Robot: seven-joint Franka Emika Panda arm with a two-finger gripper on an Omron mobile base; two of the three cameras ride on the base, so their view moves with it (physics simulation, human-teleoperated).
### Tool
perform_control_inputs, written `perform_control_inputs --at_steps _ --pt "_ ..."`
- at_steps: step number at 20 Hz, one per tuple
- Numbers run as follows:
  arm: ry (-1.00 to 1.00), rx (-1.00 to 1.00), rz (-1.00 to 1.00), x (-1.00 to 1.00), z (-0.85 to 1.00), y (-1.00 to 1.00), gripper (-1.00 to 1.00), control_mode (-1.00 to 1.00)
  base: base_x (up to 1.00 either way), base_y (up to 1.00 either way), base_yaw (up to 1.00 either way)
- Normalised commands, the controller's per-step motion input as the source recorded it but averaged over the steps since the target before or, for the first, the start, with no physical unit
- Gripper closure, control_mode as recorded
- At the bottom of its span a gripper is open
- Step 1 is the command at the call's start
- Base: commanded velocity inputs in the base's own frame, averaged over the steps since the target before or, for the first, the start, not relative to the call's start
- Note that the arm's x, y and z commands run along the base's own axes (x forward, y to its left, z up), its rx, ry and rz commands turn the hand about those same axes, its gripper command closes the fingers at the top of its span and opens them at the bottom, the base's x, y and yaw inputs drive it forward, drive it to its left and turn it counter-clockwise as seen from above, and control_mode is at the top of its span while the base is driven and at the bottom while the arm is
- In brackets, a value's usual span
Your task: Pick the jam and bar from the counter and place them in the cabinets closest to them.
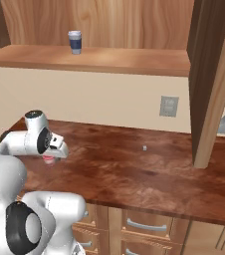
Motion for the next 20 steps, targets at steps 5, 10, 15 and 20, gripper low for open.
perform_control_inputs --at_steps 5,10,15,20 --pt "0.0 0.0 -0.01 -0.06 0.7 -0.04 1.0 -1.0 0.0 0.0 0.0" --pt "-0.02 0.0 -0.01 -0.09 0.75 -0.1 1.0 -1.0 0.0 0.0 0.0" --pt "0.0 0.01 0.0 -0.05 0.74 -0.13 1.0 -1.0 0.0 0.0 0.0" --pt "0.0 0.0 0.0 0.0 0.73 0.0 1.0 -1.0 0.0 0.0 0.0"
